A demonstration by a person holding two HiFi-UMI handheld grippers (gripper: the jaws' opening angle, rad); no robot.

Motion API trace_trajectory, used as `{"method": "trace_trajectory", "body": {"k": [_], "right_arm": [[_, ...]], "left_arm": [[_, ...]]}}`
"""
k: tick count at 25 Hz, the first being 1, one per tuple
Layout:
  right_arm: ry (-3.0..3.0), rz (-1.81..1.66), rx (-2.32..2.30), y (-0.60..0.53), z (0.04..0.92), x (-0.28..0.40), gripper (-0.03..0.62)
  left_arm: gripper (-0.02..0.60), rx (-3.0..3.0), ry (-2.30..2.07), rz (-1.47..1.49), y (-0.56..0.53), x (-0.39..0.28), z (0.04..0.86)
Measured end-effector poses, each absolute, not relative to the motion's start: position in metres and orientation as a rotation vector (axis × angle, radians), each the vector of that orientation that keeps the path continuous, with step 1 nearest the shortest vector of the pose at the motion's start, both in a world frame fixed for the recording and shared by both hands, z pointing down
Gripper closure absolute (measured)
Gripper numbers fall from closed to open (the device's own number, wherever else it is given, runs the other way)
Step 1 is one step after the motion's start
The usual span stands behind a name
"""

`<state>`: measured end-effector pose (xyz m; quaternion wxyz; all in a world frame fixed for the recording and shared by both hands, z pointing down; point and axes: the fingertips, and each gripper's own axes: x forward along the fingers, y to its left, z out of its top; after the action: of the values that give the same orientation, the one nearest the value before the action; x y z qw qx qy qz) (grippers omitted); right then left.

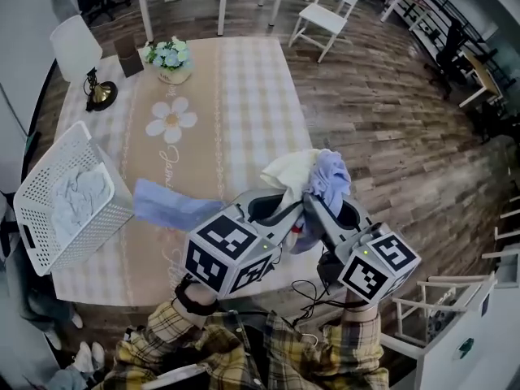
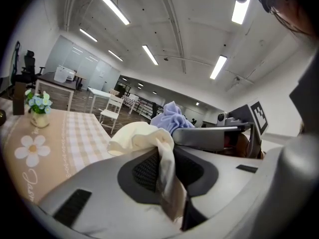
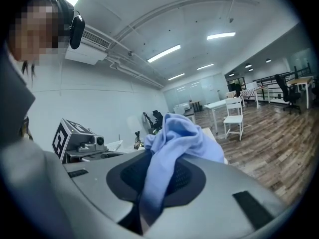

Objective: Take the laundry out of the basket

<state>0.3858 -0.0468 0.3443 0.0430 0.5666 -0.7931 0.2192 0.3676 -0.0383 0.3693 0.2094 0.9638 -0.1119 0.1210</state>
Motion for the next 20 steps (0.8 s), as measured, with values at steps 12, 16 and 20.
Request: {"method": "trace_trajectory", "body": {"k": [12,16,20], "right_arm": [[-2.335,0.979,1.75,-0.033,0.489,0.389,0.503],[-2.264,1.049,1.714,-0.026,0.535,0.383,0.502],[-2.228,1.09,1.676,-0.024,0.563,0.372,0.497]], "left_arm": [[0.485,2.548,-0.377,0.549,-0.04,0.356,0.5],[0.464,2.502,-0.43,0.592,-0.043,0.347,0.535],[0.453,2.48,-0.48,0.644,-0.044,0.338,0.555]]}}
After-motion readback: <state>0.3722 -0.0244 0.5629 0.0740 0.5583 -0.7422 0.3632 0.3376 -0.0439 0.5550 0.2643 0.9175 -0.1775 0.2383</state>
